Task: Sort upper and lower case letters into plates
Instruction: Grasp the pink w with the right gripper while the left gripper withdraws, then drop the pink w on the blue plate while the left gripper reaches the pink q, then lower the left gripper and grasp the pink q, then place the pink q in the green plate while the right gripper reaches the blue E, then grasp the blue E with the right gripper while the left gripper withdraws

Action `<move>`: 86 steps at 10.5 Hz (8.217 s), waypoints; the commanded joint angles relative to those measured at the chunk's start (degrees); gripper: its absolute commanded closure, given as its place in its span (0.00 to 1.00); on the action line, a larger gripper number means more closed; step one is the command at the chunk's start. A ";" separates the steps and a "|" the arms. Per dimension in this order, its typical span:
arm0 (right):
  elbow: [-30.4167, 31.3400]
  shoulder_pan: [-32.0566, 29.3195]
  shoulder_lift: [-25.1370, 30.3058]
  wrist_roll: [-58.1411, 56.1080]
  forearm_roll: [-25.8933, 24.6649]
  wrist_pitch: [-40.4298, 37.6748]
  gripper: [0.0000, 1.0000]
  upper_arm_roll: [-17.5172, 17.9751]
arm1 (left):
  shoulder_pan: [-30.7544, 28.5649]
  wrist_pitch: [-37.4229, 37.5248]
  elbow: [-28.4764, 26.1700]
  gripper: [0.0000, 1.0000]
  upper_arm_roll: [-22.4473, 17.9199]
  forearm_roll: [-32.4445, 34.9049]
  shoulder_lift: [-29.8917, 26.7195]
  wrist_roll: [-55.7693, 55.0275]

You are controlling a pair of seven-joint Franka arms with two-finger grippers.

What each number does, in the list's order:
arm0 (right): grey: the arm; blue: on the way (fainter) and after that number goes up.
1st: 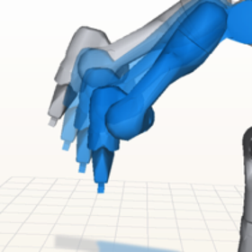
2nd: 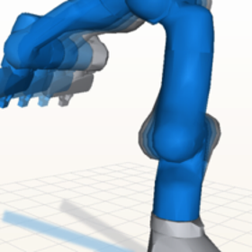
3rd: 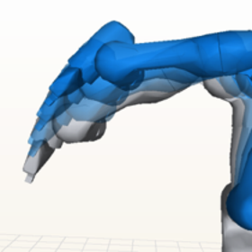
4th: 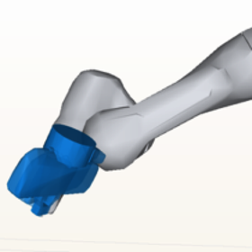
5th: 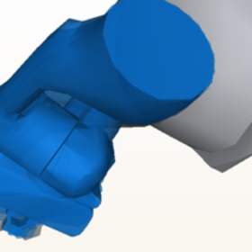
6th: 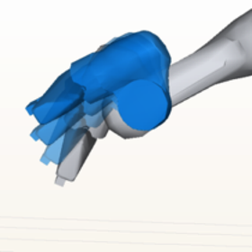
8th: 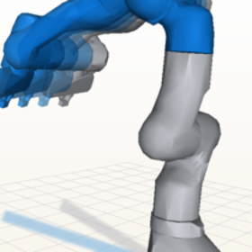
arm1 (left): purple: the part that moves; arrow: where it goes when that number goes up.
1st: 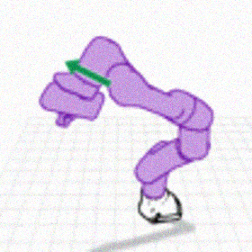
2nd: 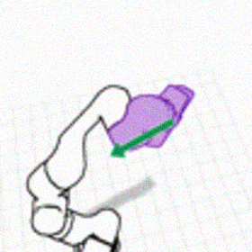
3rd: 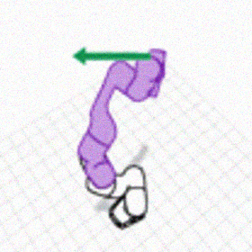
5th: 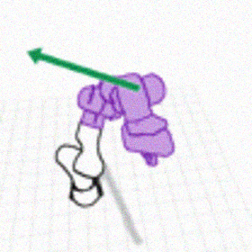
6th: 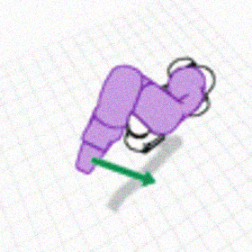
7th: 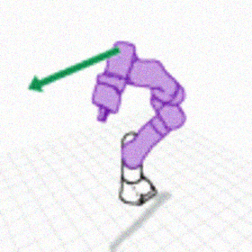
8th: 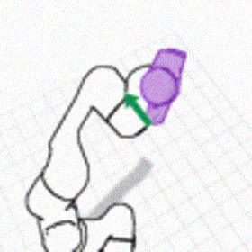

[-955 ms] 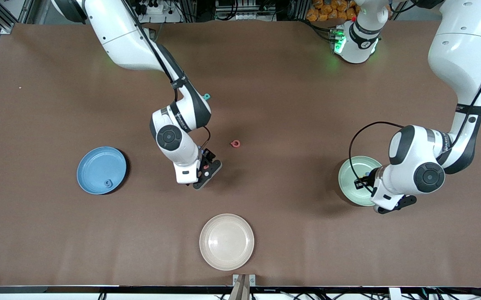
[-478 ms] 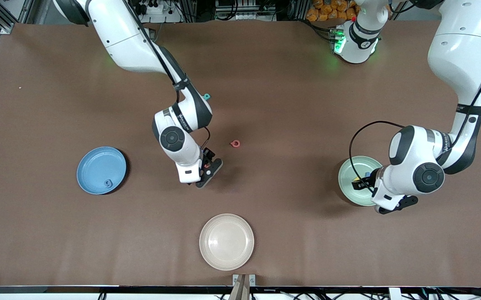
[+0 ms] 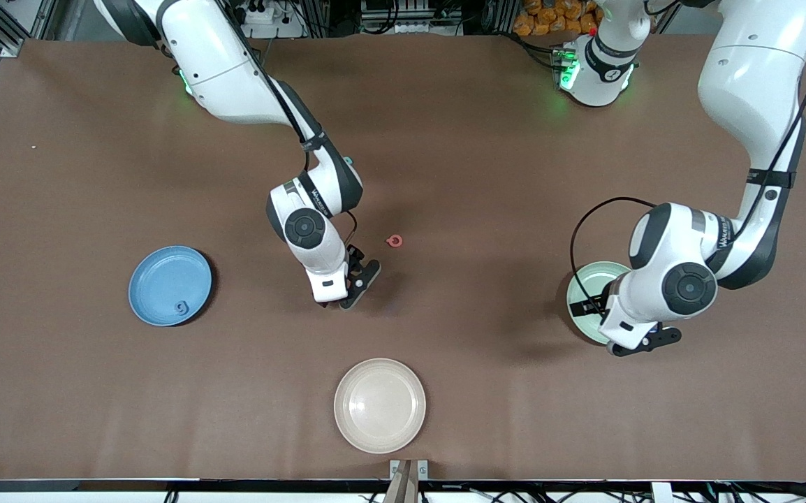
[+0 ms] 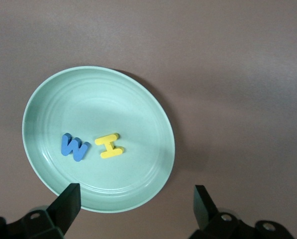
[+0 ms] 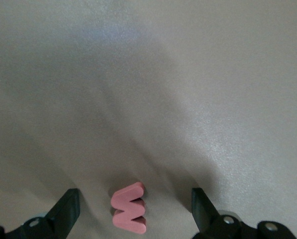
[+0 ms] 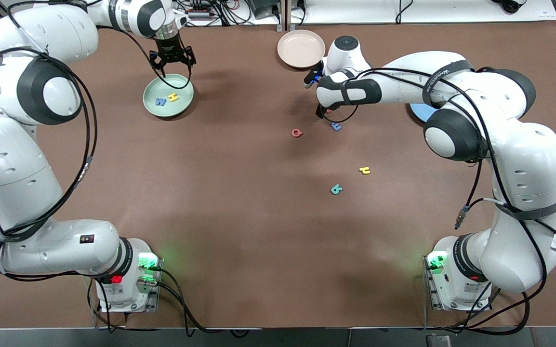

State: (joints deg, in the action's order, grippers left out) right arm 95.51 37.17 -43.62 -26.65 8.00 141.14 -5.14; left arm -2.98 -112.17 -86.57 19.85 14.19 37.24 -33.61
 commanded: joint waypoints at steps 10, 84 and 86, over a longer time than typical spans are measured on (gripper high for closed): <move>0.03 -0.17 0.73 0.11 -3.25 -0.96 0.00 -0.22 | 5.35 3.87 -0.45 0.00 -0.78 0.22 -5.42 -0.22; 21.65 2.91 14.53 29.90 -2.72 6.32 0.00 0.22 | -4.32 1.22 -6.25 0.00 0.01 5.76 -18.23 21.66; 21.65 2.30 13.65 29.64 -2.81 7.13 0.00 0.22 | -4.14 3.79 -6.16 0.00 -0.68 0.25 -21.66 21.66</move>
State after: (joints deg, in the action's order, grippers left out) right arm 116.91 39.90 -29.66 2.27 5.51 147.31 -4.91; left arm -7.34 -110.27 -91.48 20.11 18.16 19.25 -12.41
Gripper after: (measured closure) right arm 0.000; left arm 0.000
